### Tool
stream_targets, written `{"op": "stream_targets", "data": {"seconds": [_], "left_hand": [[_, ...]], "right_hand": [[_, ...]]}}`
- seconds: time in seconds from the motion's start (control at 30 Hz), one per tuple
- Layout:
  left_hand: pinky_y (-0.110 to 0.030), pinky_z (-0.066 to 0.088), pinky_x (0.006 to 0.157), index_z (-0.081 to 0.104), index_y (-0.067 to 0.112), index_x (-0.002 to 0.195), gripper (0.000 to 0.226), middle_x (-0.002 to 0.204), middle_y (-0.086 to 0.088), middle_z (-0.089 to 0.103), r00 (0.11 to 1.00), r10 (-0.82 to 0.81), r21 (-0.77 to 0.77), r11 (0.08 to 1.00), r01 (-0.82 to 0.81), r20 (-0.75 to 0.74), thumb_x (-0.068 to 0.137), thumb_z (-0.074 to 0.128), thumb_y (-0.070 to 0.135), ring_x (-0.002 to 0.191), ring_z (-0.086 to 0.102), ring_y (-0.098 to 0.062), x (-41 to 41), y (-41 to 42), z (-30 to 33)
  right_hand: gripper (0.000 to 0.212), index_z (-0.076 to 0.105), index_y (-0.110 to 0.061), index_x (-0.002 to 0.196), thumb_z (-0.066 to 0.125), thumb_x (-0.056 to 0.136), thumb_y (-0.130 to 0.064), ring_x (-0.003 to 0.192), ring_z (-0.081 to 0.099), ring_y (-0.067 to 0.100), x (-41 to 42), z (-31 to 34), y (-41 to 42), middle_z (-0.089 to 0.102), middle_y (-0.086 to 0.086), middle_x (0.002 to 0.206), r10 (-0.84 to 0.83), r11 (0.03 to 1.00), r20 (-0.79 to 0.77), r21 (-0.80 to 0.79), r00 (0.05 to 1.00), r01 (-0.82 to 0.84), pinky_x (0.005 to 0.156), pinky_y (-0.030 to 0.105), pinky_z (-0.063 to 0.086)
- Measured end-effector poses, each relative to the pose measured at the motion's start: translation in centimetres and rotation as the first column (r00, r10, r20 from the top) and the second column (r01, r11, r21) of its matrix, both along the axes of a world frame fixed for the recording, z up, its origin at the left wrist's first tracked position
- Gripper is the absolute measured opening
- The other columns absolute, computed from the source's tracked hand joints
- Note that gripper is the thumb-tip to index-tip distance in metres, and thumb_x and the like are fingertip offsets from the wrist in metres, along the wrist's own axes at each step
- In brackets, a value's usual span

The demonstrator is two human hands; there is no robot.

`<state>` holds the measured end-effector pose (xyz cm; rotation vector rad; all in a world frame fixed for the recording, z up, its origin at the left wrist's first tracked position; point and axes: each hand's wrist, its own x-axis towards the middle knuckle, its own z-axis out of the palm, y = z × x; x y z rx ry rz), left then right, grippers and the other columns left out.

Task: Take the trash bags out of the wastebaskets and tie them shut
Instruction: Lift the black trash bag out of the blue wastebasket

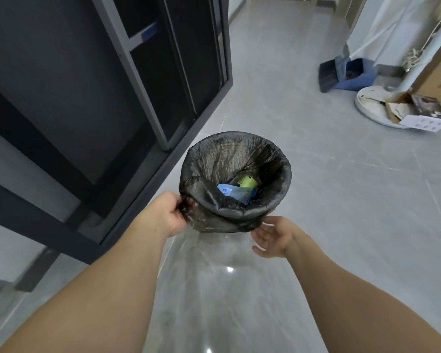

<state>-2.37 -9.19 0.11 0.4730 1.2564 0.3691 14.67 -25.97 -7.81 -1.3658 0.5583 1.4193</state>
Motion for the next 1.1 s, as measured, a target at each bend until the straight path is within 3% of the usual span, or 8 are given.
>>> {"op": "stream_targets", "data": {"seconds": [0.13, 0.3, 0.4, 0.67, 0.83, 0.93, 1.03, 1.1], "left_hand": [[-0.019, 0.047, 0.033, 0.052, 0.004, 0.078, 0.035, 0.037, -0.005, 0.050, 1.000, 0.009, 0.011, 1.000, -0.009, -0.002, 0.102, 0.027, 0.005, 0.026, 0.049, -0.011, 0.1, -0.1, 0.2], [-0.018, 0.046, 0.034, 0.048, 0.002, 0.077, 0.029, 0.042, -0.007, 0.052, 0.992, 0.105, 0.081, 0.990, -0.111, 0.075, 0.100, 0.030, 0.003, 0.027, 0.048, -0.014, 0.3, -0.5, 1.2], [-0.027, 0.054, 0.041, 0.048, 0.002, 0.084, 0.013, 0.069, -0.013, 0.059, 0.975, 0.221, 0.161, 0.961, -0.223, 0.034, 0.092, 0.040, -0.003, 0.048, 0.057, -0.020, 0.1, -0.2, 1.9], [-0.043, 0.062, 0.057, 0.059, 0.004, 0.094, 0.016, 0.093, -0.019, 0.068, 0.986, 0.134, 0.477, 0.876, -0.071, -0.099, 0.084, 0.048, -0.003, 0.079, 0.071, -0.032, 2.4, -0.4, 6.3], [-0.027, 0.051, 0.034, 0.051, 0.002, 0.087, 0.016, 0.072, -0.014, 0.052, 0.998, 0.061, 0.356, 0.933, -0.052, -0.015, 0.089, 0.039, -0.009, 0.056, 0.055, -0.024, 3.7, -0.7, 9.8], [-0.036, 0.058, 0.057, 0.051, 0.006, 0.088, 0.015, 0.068, -0.011, 0.051, 1.000, 0.017, 0.385, 0.923, -0.009, -0.018, 0.087, 0.041, -0.005, 0.054, 0.054, -0.023, 4.0, -0.3, 11.0], [-0.041, 0.056, 0.078, 0.054, 0.010, 0.087, 0.011, 0.077, -0.009, 0.053, 1.000, 0.005, 0.404, 0.914, -0.009, 0.011, 0.086, 0.046, 0.002, 0.075, 0.060, -0.024, 4.5, 0.5, 11.9], [-0.036, 0.054, 0.072, 0.056, 0.009, 0.094, 0.011, 0.080, -0.008, 0.054, 0.995, 0.055, 0.390, 0.917, -0.085, 0.089, 0.087, 0.048, 0.004, 0.082, 0.060, -0.023, 4.8, 0.7, 12.7]], "right_hand": [[0.015, 0.057, -0.010, 0.081, 0.064, 0.090, -0.020, 0.073, 0.056, 0.017, 0.0, 0.3, -0.5, 0.058, 0.001, 0.080, -0.046, 0.999, 0.014, -0.019, 0.999, 0.047, 0.081, 0.039, 0.045], [0.016, 0.056, -0.009, 0.083, 0.051, 0.093, -0.021, 0.075, 0.056, 0.018, 0.3, 1.5, -1.3, 0.061, 0.006, 0.087, -0.259, 0.963, 0.057, 0.089, 0.964, 0.254, 0.076, 0.034, 0.047], [0.018, 0.056, -0.007, 0.088, 0.043, 0.092, -0.019, 0.083, 0.058, 0.020, 1.2, 3.2, -2.6, 0.061, 0.008, 0.092, -0.369, 0.924, 0.116, 0.152, 0.922, 0.351, 0.092, 0.034, 0.045], [0.010, 0.045, -0.016, 0.071, 0.046, 0.081, -0.017, 0.080, 0.049, 0.019, 3.8, 10.1, -2.4, 0.050, 0.000, 0.079, -0.443, 0.891, 0.472, 0.322, 0.762, 0.319, 0.083, 0.032, 0.043], [0.006, 0.042, -0.013, 0.071, 0.045, 0.076, -0.014, 0.063, 0.049, 0.021, 4.8, 14.1, -0.8, 0.045, 0.007, 0.073, -0.462, 0.835, 0.428, 0.506, 0.777, 0.218, 0.069, 0.031, 0.046], [0.014, 0.042, -0.011, 0.069, 0.041, 0.083, -0.012, 0.057, 0.049, 0.022, 5.2, 16.3, -0.2, 0.046, 0.006, 0.067, -0.488, 0.791, 0.381, 0.573, 0.785, 0.214, 0.062, 0.031, 0.044], [0.018, 0.046, -0.009, 0.071, 0.039, 0.087, -0.012, 0.047, 0.056, 0.021, 5.8, 18.3, 0.3, 0.056, 0.009, 0.068, -0.585, 0.669, 0.217, 0.674, 0.782, 0.313, 0.053, 0.024, 0.049], [0.019, 0.051, -0.003, 0.082, 0.037, 0.087, -0.014, 0.065, 0.060, 0.027, 6.2, 19.1, 0.9, 0.061, 0.015, 0.084, -0.611, 0.602, 0.135, 0.719, 0.780, 0.347, 0.077, 0.034, 0.057]]}}
